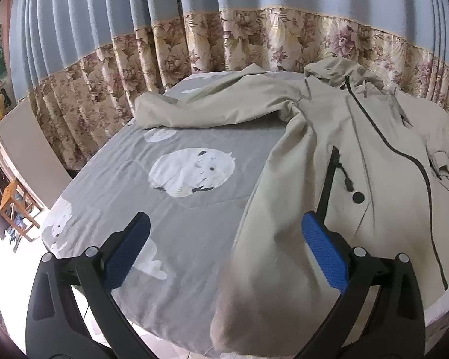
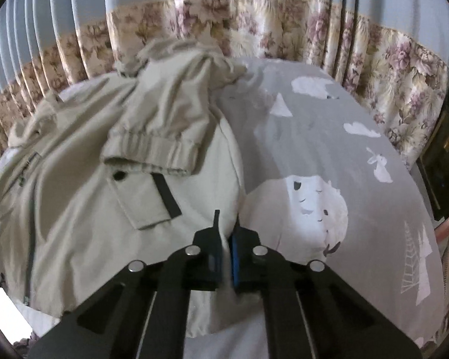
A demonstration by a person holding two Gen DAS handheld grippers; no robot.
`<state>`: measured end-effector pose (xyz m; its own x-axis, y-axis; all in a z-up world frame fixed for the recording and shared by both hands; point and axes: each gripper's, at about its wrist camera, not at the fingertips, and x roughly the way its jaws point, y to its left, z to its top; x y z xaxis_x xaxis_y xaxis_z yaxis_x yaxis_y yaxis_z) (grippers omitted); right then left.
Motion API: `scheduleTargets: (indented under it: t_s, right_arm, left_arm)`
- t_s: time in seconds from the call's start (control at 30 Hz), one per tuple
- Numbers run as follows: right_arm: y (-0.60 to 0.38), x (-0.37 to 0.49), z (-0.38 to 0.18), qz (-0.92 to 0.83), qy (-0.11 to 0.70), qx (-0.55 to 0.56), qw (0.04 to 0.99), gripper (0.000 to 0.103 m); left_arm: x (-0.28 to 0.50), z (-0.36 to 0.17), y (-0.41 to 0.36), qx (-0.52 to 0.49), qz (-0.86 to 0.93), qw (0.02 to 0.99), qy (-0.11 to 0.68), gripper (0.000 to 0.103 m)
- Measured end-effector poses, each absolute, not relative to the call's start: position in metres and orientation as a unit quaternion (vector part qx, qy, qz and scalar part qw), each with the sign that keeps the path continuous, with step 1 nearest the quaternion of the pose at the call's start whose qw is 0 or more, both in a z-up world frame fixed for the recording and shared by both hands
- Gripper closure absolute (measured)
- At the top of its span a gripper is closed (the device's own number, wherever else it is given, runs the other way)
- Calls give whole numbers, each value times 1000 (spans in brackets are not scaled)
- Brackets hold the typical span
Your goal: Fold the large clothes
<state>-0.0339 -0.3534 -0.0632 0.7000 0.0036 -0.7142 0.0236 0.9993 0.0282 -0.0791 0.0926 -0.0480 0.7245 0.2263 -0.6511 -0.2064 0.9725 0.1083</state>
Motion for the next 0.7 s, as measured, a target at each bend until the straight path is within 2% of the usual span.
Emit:
scheduleTargets:
  t_s: [0.3, 0.47, 0.53, 0.6, 0.63, 0.7]
  right_arm:
    - [-351, -116, -4, 30, 349, 11, 937, 100]
    - [-347, -140, -34, 27, 415, -17, 909, 99]
    - [-350, -142, -48, 17, 439, -27, 898, 90]
    - [-363, -142, -45, 8, 430, -1, 903, 52]
    - [-370, -142, -34, 1, 408, 14, 913, 48]
    - [-375, -137, -19, 1, 377, 24, 926, 46]
  left_arm:
    - [-84, -54, 90, 25, 124, 927, 353, 3]
    - [-84, -41, 89, 19, 117, 931, 344, 3]
    - [-81, -27, 87, 18, 107, 936, 334, 3]
    - [-77, -17, 82, 19, 97, 939, 329, 3]
    - [-72, -6, 72, 21, 83, 944, 320, 3]
    - [-63, 2, 58, 26, 63, 946, 316, 3]
